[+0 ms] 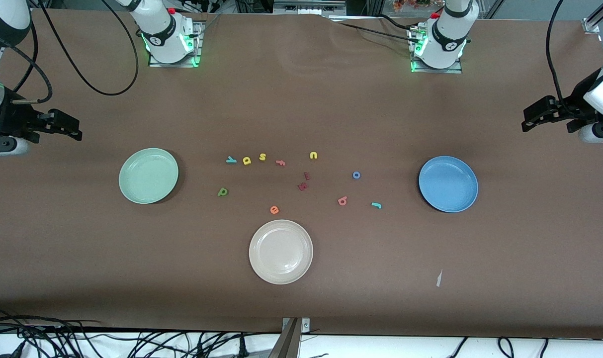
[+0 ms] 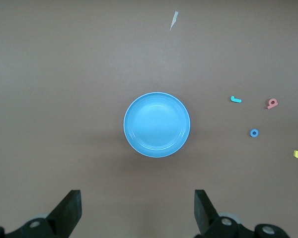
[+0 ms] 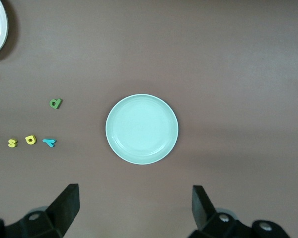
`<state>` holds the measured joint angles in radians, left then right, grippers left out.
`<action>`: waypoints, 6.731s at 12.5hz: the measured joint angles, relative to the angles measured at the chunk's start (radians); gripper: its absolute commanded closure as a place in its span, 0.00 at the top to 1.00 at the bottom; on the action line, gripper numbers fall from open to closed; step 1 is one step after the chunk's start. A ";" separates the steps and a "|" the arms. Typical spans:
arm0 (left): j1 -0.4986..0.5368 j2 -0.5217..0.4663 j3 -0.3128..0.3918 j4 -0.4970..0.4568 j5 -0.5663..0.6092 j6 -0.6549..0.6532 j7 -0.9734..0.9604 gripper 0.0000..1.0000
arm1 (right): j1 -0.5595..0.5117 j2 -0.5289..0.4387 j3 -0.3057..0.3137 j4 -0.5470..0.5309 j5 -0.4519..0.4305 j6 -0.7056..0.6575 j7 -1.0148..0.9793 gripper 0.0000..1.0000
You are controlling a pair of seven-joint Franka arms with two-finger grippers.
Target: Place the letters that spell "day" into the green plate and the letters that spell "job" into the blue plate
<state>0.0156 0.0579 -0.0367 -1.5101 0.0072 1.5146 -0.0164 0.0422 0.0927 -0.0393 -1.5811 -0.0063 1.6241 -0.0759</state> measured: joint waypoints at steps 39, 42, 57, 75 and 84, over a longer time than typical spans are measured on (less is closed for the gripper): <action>-0.343 0.580 -0.022 -0.002 -0.046 0.502 -0.576 1.00 | 0.397 0.230 0.048 -0.278 -0.008 0.472 0.708 1.00; -0.352 0.636 -0.022 -0.002 -0.046 0.573 -0.790 1.00 | 0.396 0.293 0.040 -0.354 -0.008 0.651 0.742 0.99; -0.369 0.676 -0.022 -0.073 -0.068 0.777 -1.368 0.98 | 0.390 0.529 0.027 -0.293 -0.008 0.923 1.009 0.09; -0.372 0.718 -0.018 -0.088 -0.068 0.838 -1.436 0.12 | 0.366 0.264 -0.306 -0.613 -0.010 0.747 0.311 1.00; -0.372 0.718 -0.018 -0.088 -0.061 0.835 -1.434 0.00 | 0.382 0.255 -0.297 -0.398 -0.010 0.530 0.308 1.00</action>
<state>-0.3566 0.7756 -0.0544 -1.5981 -0.0539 2.3492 -1.4500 0.4242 0.3475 -0.3361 -1.9786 -0.0159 2.1537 0.2320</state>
